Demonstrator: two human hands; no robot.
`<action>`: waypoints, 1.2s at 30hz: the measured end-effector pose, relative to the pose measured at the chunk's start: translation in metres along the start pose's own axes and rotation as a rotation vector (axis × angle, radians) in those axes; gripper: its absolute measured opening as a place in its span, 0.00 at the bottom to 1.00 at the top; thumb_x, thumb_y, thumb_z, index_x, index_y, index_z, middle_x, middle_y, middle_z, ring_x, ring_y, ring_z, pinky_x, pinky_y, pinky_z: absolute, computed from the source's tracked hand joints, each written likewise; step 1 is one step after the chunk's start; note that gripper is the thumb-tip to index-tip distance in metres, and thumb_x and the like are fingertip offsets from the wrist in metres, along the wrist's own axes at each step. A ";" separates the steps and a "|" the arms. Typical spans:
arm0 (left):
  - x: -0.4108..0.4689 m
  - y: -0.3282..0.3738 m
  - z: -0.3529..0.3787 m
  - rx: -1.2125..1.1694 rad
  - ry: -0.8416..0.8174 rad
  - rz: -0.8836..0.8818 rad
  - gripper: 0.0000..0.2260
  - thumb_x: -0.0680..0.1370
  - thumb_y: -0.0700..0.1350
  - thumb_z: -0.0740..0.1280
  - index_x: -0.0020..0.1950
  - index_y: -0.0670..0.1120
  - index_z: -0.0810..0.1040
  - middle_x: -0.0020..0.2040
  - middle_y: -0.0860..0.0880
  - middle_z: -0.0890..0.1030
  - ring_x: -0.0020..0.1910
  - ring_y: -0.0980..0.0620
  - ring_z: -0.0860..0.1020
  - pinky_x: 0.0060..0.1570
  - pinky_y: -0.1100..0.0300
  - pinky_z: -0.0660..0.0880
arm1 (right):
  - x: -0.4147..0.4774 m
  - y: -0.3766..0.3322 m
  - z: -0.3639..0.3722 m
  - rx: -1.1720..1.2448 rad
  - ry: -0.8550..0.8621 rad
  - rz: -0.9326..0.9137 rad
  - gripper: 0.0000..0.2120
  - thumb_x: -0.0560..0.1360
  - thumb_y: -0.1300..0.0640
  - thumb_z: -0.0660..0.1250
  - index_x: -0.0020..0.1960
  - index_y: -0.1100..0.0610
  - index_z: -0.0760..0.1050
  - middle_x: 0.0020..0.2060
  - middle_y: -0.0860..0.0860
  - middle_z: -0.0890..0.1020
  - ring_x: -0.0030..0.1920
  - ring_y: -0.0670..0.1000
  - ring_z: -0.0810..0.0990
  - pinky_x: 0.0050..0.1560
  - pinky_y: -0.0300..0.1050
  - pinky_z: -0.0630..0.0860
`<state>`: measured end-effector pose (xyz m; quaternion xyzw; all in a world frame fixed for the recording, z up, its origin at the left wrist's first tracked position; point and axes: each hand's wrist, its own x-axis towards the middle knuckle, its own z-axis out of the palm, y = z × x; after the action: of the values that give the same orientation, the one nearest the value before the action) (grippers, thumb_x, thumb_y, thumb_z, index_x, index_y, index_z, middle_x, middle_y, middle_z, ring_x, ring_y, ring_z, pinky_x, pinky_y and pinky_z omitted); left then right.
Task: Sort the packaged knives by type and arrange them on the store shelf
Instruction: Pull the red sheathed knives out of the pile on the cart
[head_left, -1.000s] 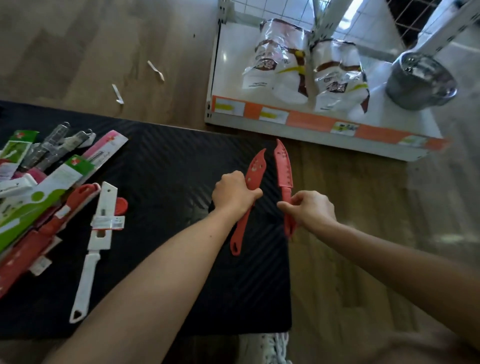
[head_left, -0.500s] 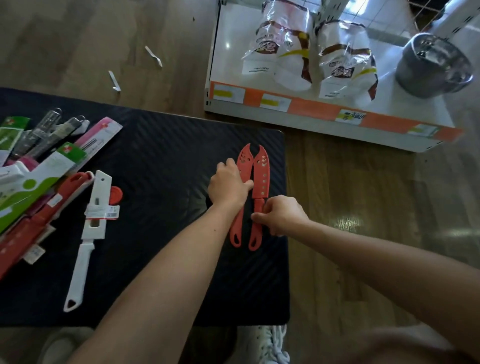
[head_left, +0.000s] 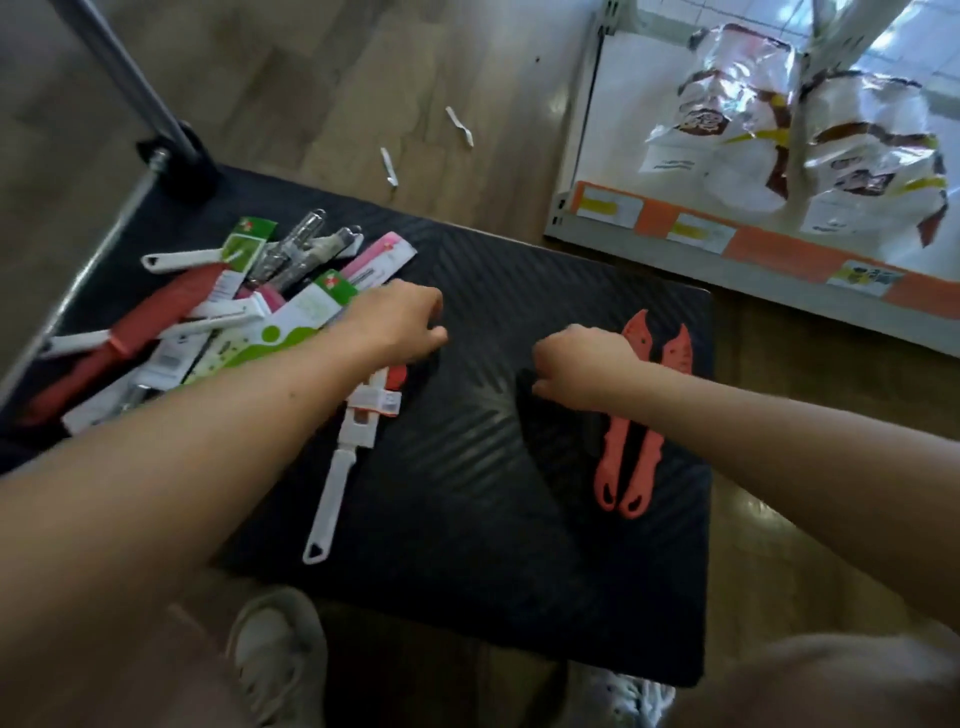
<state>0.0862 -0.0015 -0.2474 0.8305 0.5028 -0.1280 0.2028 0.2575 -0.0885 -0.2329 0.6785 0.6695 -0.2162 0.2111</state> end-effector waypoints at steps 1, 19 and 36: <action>-0.002 -0.018 -0.006 0.040 0.017 -0.039 0.12 0.76 0.51 0.62 0.56 0.49 0.76 0.58 0.45 0.79 0.58 0.43 0.76 0.53 0.53 0.73 | 0.007 -0.013 -0.002 -0.012 0.008 -0.037 0.12 0.77 0.52 0.61 0.56 0.57 0.75 0.53 0.55 0.78 0.53 0.58 0.78 0.40 0.45 0.69; -0.035 -0.098 0.005 -0.028 0.036 -0.107 0.24 0.71 0.60 0.69 0.59 0.47 0.73 0.58 0.47 0.76 0.57 0.46 0.76 0.53 0.53 0.73 | 0.074 -0.105 -0.011 -0.322 0.242 -0.681 0.19 0.78 0.52 0.60 0.69 0.48 0.66 0.66 0.44 0.71 0.64 0.51 0.68 0.55 0.45 0.70; -0.015 -0.068 -0.012 -0.364 0.284 -0.128 0.15 0.74 0.52 0.69 0.53 0.44 0.82 0.51 0.43 0.82 0.53 0.44 0.78 0.49 0.56 0.71 | 0.067 -0.061 -0.027 -0.683 0.235 -0.659 0.18 0.79 0.51 0.58 0.68 0.52 0.67 0.64 0.47 0.73 0.68 0.52 0.65 0.68 0.47 0.61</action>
<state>0.0189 0.0205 -0.2449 0.7563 0.5928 0.0702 0.2676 0.1977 -0.0175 -0.2488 0.3423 0.9006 0.0388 0.2650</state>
